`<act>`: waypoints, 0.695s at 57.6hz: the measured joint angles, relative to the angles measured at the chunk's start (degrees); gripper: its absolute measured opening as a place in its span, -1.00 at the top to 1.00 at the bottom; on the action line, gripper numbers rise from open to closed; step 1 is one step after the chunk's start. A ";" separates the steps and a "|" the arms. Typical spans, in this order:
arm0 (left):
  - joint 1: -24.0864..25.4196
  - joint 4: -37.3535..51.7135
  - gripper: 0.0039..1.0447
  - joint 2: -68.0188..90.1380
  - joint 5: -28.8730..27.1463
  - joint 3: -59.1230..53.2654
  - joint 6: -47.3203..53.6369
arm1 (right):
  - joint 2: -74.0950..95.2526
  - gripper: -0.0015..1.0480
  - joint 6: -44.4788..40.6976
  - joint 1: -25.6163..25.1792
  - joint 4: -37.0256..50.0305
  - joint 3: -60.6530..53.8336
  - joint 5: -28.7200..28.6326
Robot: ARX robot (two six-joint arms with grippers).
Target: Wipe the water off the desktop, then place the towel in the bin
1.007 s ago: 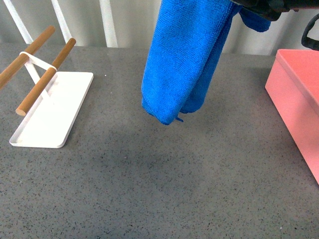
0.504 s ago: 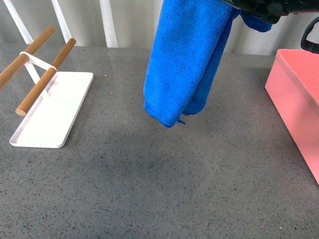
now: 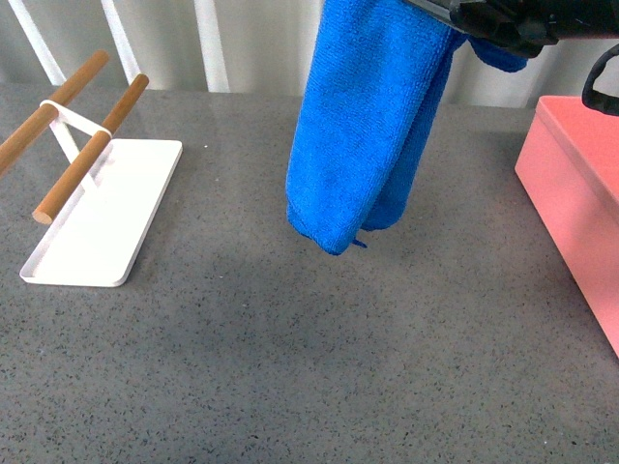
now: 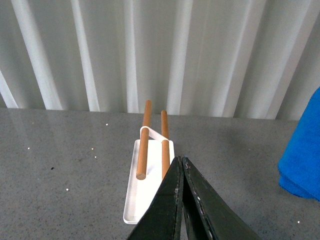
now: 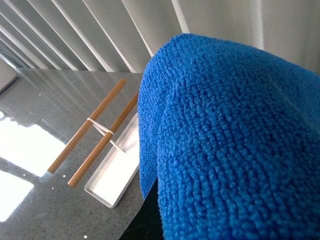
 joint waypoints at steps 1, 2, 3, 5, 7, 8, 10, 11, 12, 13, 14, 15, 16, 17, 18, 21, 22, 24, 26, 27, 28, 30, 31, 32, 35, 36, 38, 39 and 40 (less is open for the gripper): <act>0.00 -0.02 0.93 0.00 0.00 0.00 0.00 | 0.00 0.87 -0.02 0.00 0.00 0.00 0.00; 0.00 -0.11 0.93 0.00 0.02 0.00 0.00 | 0.00 0.87 -0.04 0.00 0.00 0.00 0.00; 0.00 -0.11 0.93 0.00 0.02 0.00 0.00 | 0.00 0.87 -0.11 0.00 0.00 0.00 0.00; 0.00 -0.15 0.93 -0.02 0.02 0.00 -0.04 | 0.09 0.87 -0.20 0.00 -0.11 0.00 0.09; 0.00 -0.17 0.82 -0.02 0.02 0.00 -0.02 | 0.42 0.87 -0.48 0.00 -0.55 0.00 0.79; 0.00 -0.20 0.72 -0.02 0.02 0.00 -0.02 | 0.61 0.87 -0.59 0.00 -0.81 0.00 1.14; 0.00 -0.20 0.62 -0.02 0.02 0.00 -0.02 | 0.98 0.87 -0.98 0.02 -1.53 0.00 1.86; 0.00 -0.20 0.55 -0.02 0.02 0.00 -0.02 | 1.16 0.87 -1.07 0.02 -1.81 0.02 2.08; 0.00 -0.20 0.51 -0.02 0.02 0.00 0.00 | 1.46 0.87 -1.36 0.04 -2.47 0.13 2.69; 0.00 -0.20 0.41 -0.02 0.02 0.00 -0.02 | 1.84 0.87 -1.81 0.07 -3.13 0.26 3.30; 0.00 -0.20 0.34 -0.02 0.02 0.00 -0.02 | 2.62 0.87 -2.36 0.13 -4.17 0.55 4.31; 0.00 -0.20 0.27 -0.02 0.02 0.00 -0.02 | 2.86 0.87 -2.45 0.15 -4.52 0.63 4.61; 0.00 -0.20 0.24 -0.02 0.02 0.00 -0.02 | 3.54 0.87 -2.95 0.20 -5.25 0.92 5.27; 0.00 -0.20 0.17 -0.02 0.02 0.00 -0.02 | 3.85 0.87 -3.15 0.22 -5.66 1.07 5.64; 0.00 -0.20 0.14 -0.02 0.02 0.00 -0.02 | 4.55 0.87 -3.61 0.28 -6.54 1.42 6.34; 0.00 -0.20 -0.10 -0.02 0.02 0.00 -0.02 | 7.08 0.87 -5.68 0.57 -9.11 2.69 8.28; 0.00 -0.20 -0.17 -0.02 0.02 0.00 -0.02 | 7.82 0.87 -6.32 0.66 -9.86 3.13 9.01; 0.00 -0.20 -0.31 -0.02 0.02 0.00 -0.02 | 9.53 0.87 -7.54 0.85 -11.67 4.26 10.47; 0.00 -0.20 -0.41 -0.02 0.02 0.00 -0.02 | 10.93 0.87 -8.31 1.01 -13.14 5.31 11.50; 0.00 -0.20 -0.48 -0.02 0.02 0.00 -0.02 | 11.89 0.87 -9.11 1.09 -14.16 6.10 12.33; 0.00 -0.20 -0.52 -0.02 0.02 0.00 -0.02 | 12.39 0.87 -9.25 1.14 -14.73 6.51 12.76; 0.00 -0.20 -0.65 -0.02 0.02 0.00 -0.02 | 14.56 0.87 -10.43 1.29 -17.51 8.31 14.78; 0.00 -0.20 -0.72 -0.02 0.02 0.00 -0.02 | 15.72 0.87 -10.88 1.36 -19.17 9.27 15.89; 0.00 -0.20 -0.79 -0.02 0.02 0.00 -0.02 | 16.31 0.87 -11.34 1.40 -20.04 9.77 16.48; 0.00 -0.20 -0.91 -0.02 0.02 0.00 0.02 | 19.45 0.87 -12.83 1.55 -24.41 12.15 19.41; 0.00 -0.20 -0.91 -0.02 0.02 0.00 0.02 | 20.15 0.87 -12.98 1.57 -25.22 12.61 20.06; 0.00 -0.20 -0.88 -0.02 0.02 0.00 0.00 | 22.16 0.87 -14.08 1.73 -27.19 13.70 22.08; 0.00 -0.20 -0.87 -0.02 0.02 0.00 -0.02 | 23.56 0.87 -15.12 1.79 -28.24 14.40 23.47; 0.00 -0.20 -0.86 -0.02 0.02 0.00 0.00 | 24.26 0.87 -15.52 1.84 -28.70 14.73 24.13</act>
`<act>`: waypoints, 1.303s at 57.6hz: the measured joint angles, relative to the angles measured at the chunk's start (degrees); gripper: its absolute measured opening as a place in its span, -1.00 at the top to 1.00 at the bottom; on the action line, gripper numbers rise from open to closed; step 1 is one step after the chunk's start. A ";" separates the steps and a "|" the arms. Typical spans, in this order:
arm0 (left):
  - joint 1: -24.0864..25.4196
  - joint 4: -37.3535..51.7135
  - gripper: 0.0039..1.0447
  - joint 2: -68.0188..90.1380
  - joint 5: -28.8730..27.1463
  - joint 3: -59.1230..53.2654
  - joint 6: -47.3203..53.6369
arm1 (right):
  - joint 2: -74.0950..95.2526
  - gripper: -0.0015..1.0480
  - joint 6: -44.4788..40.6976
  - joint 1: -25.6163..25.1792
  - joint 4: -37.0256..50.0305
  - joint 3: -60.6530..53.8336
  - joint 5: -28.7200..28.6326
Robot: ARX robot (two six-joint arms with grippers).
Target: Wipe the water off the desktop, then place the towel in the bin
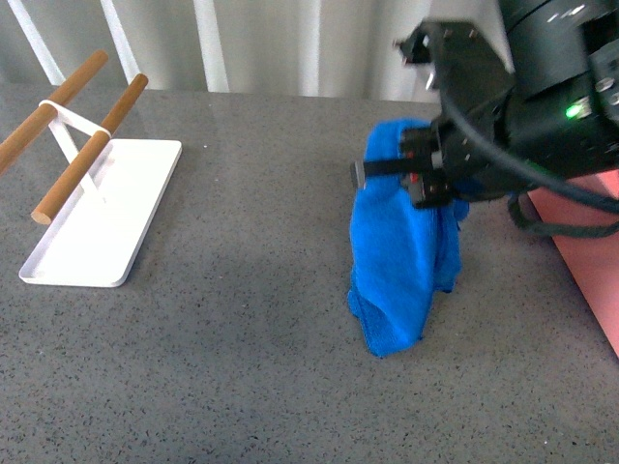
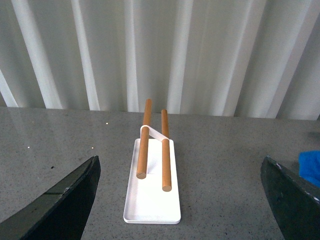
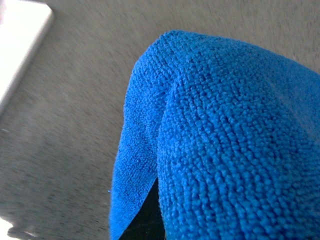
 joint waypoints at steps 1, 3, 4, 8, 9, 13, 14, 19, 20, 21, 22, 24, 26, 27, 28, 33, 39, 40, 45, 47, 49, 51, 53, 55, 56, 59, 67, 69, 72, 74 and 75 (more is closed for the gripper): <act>0.00 0.00 -0.87 0.00 0.00 0.00 0.00 | 1.31 0.87 -0.81 0.09 -0.76 0.63 1.20; 0.00 0.00 -0.88 0.00 0.00 0.00 0.00 | 3.37 0.87 -1.97 0.20 -1.46 1.49 2.73; 0.00 0.00 -0.88 0.00 0.00 0.00 0.00 | 4.02 0.87 -2.16 0.22 -1.68 1.81 3.26; 0.00 0.00 -0.88 0.00 0.00 0.00 0.00 | 7.61 0.87 -4.59 0.42 -2.29 3.91 6.27; 0.00 0.00 -0.88 0.00 0.00 0.00 0.00 | 8.61 0.87 -5.01 0.44 -2.71 4.87 6.99; 0.00 0.00 -0.88 0.00 0.00 0.00 0.00 | 11.13 0.87 -6.99 0.50 -3.50 7.87 9.27; 0.00 0.00 -0.88 0.00 0.00 0.00 0.00 | 11.50 0.87 -7.26 0.55 -3.65 8.35 9.68; 0.00 0.00 -0.88 0.00 0.00 0.00 0.00 | 14.36 0.87 -8.98 1.05 -4.17 11.76 12.26; 0.00 0.00 -0.88 0.00 0.00 0.00 0.00 | 15.10 0.87 -9.40 1.25 -4.28 12.66 12.79; 0.00 0.00 -0.88 0.00 0.00 0.00 0.00 | 15.41 0.87 -9.64 1.36 -4.31 13.05 13.25; 0.00 0.00 -0.88 0.00 0.00 0.00 0.00 | 15.69 0.87 -9.70 1.51 -4.33 13.42 13.49; 0.00 0.00 -0.88 0.00 0.00 0.00 0.00 | 16.59 0.87 -10.16 1.90 -4.17 14.62 13.88; 0.00 0.00 -0.88 0.00 0.00 0.00 0.00 | 17.35 0.88 -10.34 2.21 -4.09 15.72 14.16; 0.00 0.00 -0.88 0.00 0.00 0.00 0.00 | 17.79 0.88 -10.32 2.43 -4.20 16.50 14.19; 0.00 0.00 -0.88 0.00 0.00 0.00 0.00 | 17.97 0.88 -10.29 2.56 -4.31 16.90 14.16; 0.00 0.00 -0.88 0.00 0.00 0.00 0.00 | 18.97 0.88 -10.10 3.54 -4.46 19.08 12.50; 0.00 0.00 -0.88 0.00 0.00 0.00 0.00 | 19.19 0.88 -9.33 4.76 -4.61 19.76 11.67; 0.00 0.00 -0.88 0.00 0.00 0.00 0.00 | 19.15 0.88 -9.09 5.09 -4.61 19.76 11.23; 0.00 0.00 -0.88 0.00 0.02 0.00 0.00 | 18.60 0.88 -8.52 6.62 -4.26 19.19 9.09; 0.00 0.00 -0.88 0.00 0.00 0.00 0.00 | 18.08 0.88 -8.37 7.43 -3.96 18.49 7.89; 0.00 0.00 -0.88 0.00 0.00 0.00 0.00 | 17.46 0.88 -8.07 8.33 -3.67 17.55 6.91; 0.00 0.00 -0.88 0.00 0.00 0.00 0.00 | 16.76 0.88 -7.89 9.29 -3.34 16.44 5.40; 0.00 0.00 -0.88 0.00 0.00 0.00 0.00 | 15.91 0.88 -7.89 10.23 -2.84 15.06 4.09; 0.00 0.00 -0.88 0.00 0.00 0.00 0.00 | 14.99 0.88 -7.89 11.06 -2.27 13.51 3.08; 0.00 0.00 -0.88 0.00 0.00 0.00 0.00 | 14.71 0.88 -7.91 11.32 -2.10 12.98 2.89; 0.00 0.00 -0.88 0.00 0.00 0.00 0.00 | 13.22 0.88 -7.93 12.35 -1.53 10.27 2.10; 0.00 0.00 -0.88 0.00 0.00 0.00 0.00 | 9.31 0.88 -8.63 11.96 0.22 2.78 1.44; 0.00 0.00 -0.88 0.00 0.00 0.00 0.00 | 8.66 0.88 -9.01 11.15 0.63 1.44 1.66; 0.00 0.00 -0.88 0.00 0.00 0.00 0.00 | 8.00 0.88 -9.35 9.81 0.81 0.11 1.86; 0.00 0.00 -0.88 0.00 0.00 0.00 0.00 | 7.58 0.88 -9.53 8.63 0.77 -0.55 2.16; 0.00 0.00 -0.88 0.00 0.00 0.00 0.00 | 7.23 0.88 -9.62 7.34 0.52 -0.96 3.04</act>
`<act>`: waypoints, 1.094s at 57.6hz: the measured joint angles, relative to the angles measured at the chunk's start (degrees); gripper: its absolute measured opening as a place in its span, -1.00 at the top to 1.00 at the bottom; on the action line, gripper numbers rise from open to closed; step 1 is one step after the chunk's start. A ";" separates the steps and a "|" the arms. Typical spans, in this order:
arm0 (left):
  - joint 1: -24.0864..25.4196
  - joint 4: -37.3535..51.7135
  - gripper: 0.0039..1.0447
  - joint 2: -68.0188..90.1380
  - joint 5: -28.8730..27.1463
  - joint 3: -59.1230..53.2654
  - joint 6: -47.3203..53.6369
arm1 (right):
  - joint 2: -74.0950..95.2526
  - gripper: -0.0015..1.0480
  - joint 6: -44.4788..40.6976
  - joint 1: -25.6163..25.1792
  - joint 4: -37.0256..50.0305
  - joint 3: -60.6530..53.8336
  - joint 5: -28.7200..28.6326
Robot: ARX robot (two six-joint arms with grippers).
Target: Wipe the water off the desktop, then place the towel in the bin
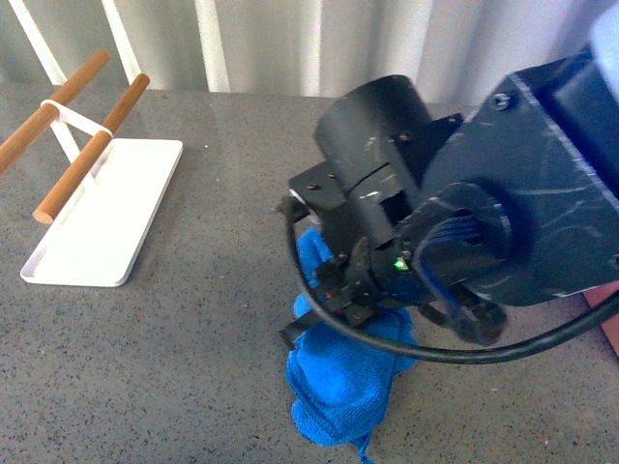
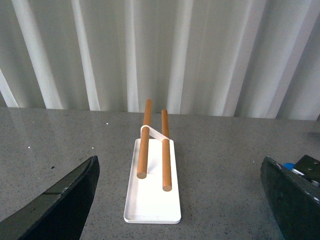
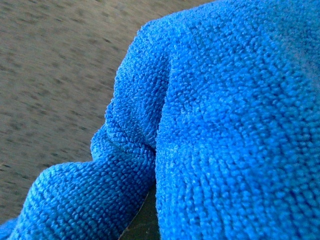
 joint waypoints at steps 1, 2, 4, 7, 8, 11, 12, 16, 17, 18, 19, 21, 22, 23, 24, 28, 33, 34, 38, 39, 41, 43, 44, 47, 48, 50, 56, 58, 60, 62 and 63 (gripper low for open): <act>0.00 0.00 -0.88 0.00 0.02 0.00 0.00 | -0.20 0.88 -0.07 -0.85 -0.17 -0.20 0.68; 0.00 0.00 -0.88 0.00 0.00 0.00 0.00 | -0.44 0.88 -0.15 -1.73 -0.35 -0.37 1.20; 0.00 0.00 -0.88 0.00 0.00 0.00 0.00 | -0.92 0.88 -0.44 -3.50 -0.50 -0.76 1.95; 0.00 0.00 -0.88 0.00 0.00 0.00 0.00 | -1.88 0.88 -0.87 -5.86 -0.50 -1.31 2.08; 0.00 0.00 -0.88 0.00 0.00 0.00 0.00 | -2.27 0.88 -1.03 -6.29 -0.39 -1.44 1.79; 0.00 0.00 -0.88 0.00 0.00 0.00 0.00 | -3.96 0.88 -1.64 -6.95 1.05 -1.86 1.03; 0.00 0.00 -0.88 0.00 0.02 0.00 0.00 | -4.57 0.88 -1.88 -6.93 1.60 -1.88 0.59; 0.00 0.00 -0.88 0.00 0.02 0.00 0.00 | -7.72 0.88 -2.69 -5.38 4.92 -1.46 -1.16; 0.00 0.00 -0.88 0.00 0.02 0.00 0.00 | -8.09 0.88 -2.75 -5.11 5.25 -1.36 -1.29; 0.00 0.00 -0.88 0.00 0.02 0.00 0.00 | -8.87 0.88 -3.04 -4.52 6.21 -1.22 -1.55; 0.00 0.00 -0.88 0.00 0.00 0.00 0.00 | -9.27 0.88 -3.17 -4.22 6.80 -1.20 -1.66; 0.00 0.00 -0.88 0.00 0.00 0.00 0.00 | -10.36 0.88 -3.76 -3.26 8.76 -1.05 -1.92; 0.00 0.00 -0.88 0.00 0.00 0.00 0.00 | -11.10 0.88 -3.98 -2.64 9.68 -0.76 -2.01; 0.00 0.00 -0.88 0.00 0.00 0.00 0.00 | -11.45 0.88 -3.98 -2.34 9.94 -0.55 -2.08; 0.00 0.00 -0.88 0.00 0.00 0.00 0.00 | -12.17 0.88 -3.98 -1.79 10.27 -0.07 -2.08; 0.00 0.00 -0.88 0.00 0.00 0.00 0.00 | -14.05 0.88 -4.20 -0.33 11.56 1.07 -1.38; 0.00 0.00 -0.88 0.00 0.00 0.00 0.00 | -17.44 0.88 -4.90 1.27 14.47 2.05 0.44; 0.00 0.00 -0.88 0.00 0.00 0.00 0.00 | -18.40 0.88 -4.98 1.44 15.23 2.12 1.01; 0.00 0.00 -0.88 0.00 0.00 0.00 0.00 | -21.55 0.88 -6.16 1.60 18.19 2.10 3.04; 0.00 0.00 -0.88 0.00 0.00 0.00 0.00 | -22.12 0.88 -6.23 1.60 18.60 2.10 3.39; 0.00 0.00 -0.88 0.00 0.00 0.00 0.00 | -24.48 0.88 -6.69 1.60 19.89 2.10 4.83; 0.00 0.00 -0.88 0.00 0.00 0.00 0.00 | -26.34 0.88 -7.65 1.60 21.44 1.88 6.12; 0.00 0.00 -0.88 0.00 0.00 0.00 0.00 | -26.97 0.88 -7.82 1.60 21.79 1.84 6.36; 0.00 0.00 -0.88 0.00 0.00 0.00 0.00 | -30.03 0.88 -8.52 1.40 23.12 1.77 9.09; 0.00 0.00 -0.88 0.00 0.02 0.00 0.00 | -30.67 0.88 -8.61 1.33 23.26 1.75 9.35; 0.00 0.00 -0.88 0.00 0.00 0.00 0.00 | -32.35 0.88 -9.62 1.07 24.15 1.64 11.47; 0.00 0.00 -0.88 0.00 0.00 0.00 0.00 | -37.33 0.88 -9.86 -0.85 21.57 1.79 17.73; 0.00 0.00 -0.88 0.00 -0.02 0.00 0.00 | -38.34 0.88 -9.92 -1.86 20.92 1.73 20.17; 0.00 0.00 -0.88 0.00 0.00 0.00 0.00 | -39.08 0.88 -9.92 -3.13 20.24 1.68 22.34; 0.00 0.00 -0.88 0.00 0.00 0.00 0.00 | -39.65 0.88 -9.99 -4.61 19.85 1.42 23.98; 0.00 0.00 -0.88 -0.02 0.00 0.00 0.00 | -39.82 0.88 -10.01 -5.16 19.78 1.29 24.52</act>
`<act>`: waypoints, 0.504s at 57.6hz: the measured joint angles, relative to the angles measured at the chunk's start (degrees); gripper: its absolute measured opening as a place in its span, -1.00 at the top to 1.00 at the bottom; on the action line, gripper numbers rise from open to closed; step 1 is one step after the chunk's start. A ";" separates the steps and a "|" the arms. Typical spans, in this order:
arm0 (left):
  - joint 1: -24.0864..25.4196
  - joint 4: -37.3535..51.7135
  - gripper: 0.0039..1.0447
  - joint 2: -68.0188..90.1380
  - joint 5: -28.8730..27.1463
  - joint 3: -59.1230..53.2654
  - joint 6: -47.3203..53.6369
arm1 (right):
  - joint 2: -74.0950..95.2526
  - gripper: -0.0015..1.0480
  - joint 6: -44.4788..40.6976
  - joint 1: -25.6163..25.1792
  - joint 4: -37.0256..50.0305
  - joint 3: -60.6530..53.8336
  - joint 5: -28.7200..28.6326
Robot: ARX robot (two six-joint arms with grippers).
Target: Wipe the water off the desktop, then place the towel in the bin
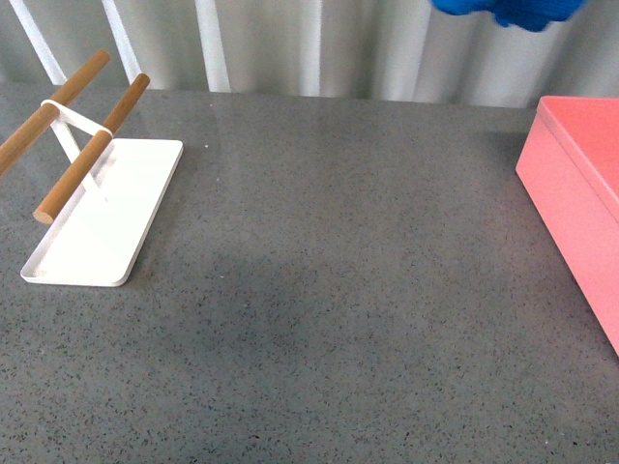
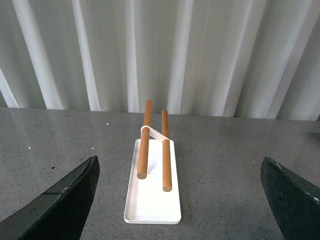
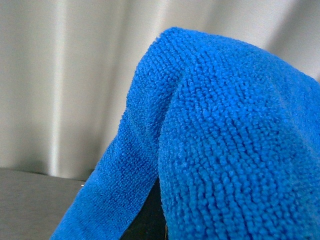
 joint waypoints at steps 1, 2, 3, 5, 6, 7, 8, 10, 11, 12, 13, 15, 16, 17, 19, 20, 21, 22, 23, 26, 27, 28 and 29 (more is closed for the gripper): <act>0.00 0.00 -0.88 0.00 0.00 0.00 0.00 | -0.22 0.88 -0.13 -1.07 -0.15 -0.31 1.07; 0.00 0.00 -0.88 0.00 0.00 0.00 0.00 | -0.35 0.88 -0.13 -1.64 -0.31 -0.44 1.55; 0.00 0.00 -0.88 0.00 0.00 0.00 0.00 | -0.48 0.88 -0.09 -2.78 -0.76 -0.72 2.03; 0.00 0.00 -0.88 0.00 0.00 0.00 0.00 | -0.72 0.88 0.13 -4.55 -1.79 -1.18 2.21; 0.00 0.00 -0.88 0.00 0.00 0.00 0.00 | -0.74 0.88 0.24 -5.77 -2.40 -1.51 2.34; 0.00 0.00 -0.88 0.00 0.00 0.00 0.00 | -0.79 0.88 0.26 -6.38 -2.62 -1.70 2.34; 0.00 0.00 -0.88 0.00 0.00 0.00 0.00 | -0.79 0.88 0.46 -7.63 -3.06 -2.12 2.29; 0.00 0.00 -0.88 0.00 0.00 0.00 0.00 | -0.81 0.88 0.87 -9.51 -3.93 -2.64 1.95; 0.00 0.00 -0.88 0.00 0.02 0.00 0.00 | -0.81 0.88 1.11 -10.14 -4.35 -2.80 1.70; 0.00 0.00 -0.88 0.00 0.00 0.00 0.00 | -0.79 0.88 1.66 -11.39 -5.42 -2.97 1.20; 0.00 0.00 -0.88 0.00 0.00 0.00 0.00 | -0.79 0.88 1.84 -12.04 -6.12 -2.97 1.05; 0.00 0.00 -0.88 0.00 0.00 0.00 0.00 | -0.79 0.88 3.48 -13.90 -8.81 -2.89 0.09; 0.00 0.00 -0.88 0.00 0.00 0.00 0.00 | -0.79 0.88 4.46 -15.10 -11.17 -2.62 -0.85; 0.00 0.00 -0.88 0.00 0.00 0.00 0.00 | -0.79 0.88 5.51 -15.69 -12.46 -2.45 -1.40; 0.00 0.00 -0.88 0.00 0.00 0.00 0.00 | -0.68 0.88 7.89 -17.44 -16.66 -1.77 -3.39; 0.00 0.00 -0.88 0.00 0.00 0.00 0.00 | -0.59 0.88 9.55 -18.60 -19.50 -1.29 -4.68; 0.00 0.00 -0.88 0.00 0.00 0.00 0.00 | -0.52 0.88 10.36 -19.17 -20.83 -1.03 -5.22; 0.00 0.00 -0.88 0.00 0.00 0.00 0.00 | -0.35 0.88 11.47 -20.17 -23.21 -0.66 -5.99; 0.00 0.00 -0.88 0.00 0.00 0.00 0.00 | -0.31 0.88 12.17 -20.68 -24.26 -0.52 -6.36; 0.00 0.00 -0.88 0.00 0.00 0.00 0.00 | 0.04 0.88 14.93 -22.88 -28.72 0.00 -7.87; 0.00 0.00 -0.88 0.00 0.00 0.00 0.00 | 0.22 0.88 15.82 -23.69 -30.16 0.20 -8.11; 0.00 0.00 -0.88 0.00 0.00 0.00 0.00 | 0.42 0.88 16.33 -24.41 -31.36 0.37 -8.31; 0.00 0.00 -0.88 0.00 0.00 0.00 0.00 | 0.52 0.88 16.83 -25.07 -32.11 0.44 -8.44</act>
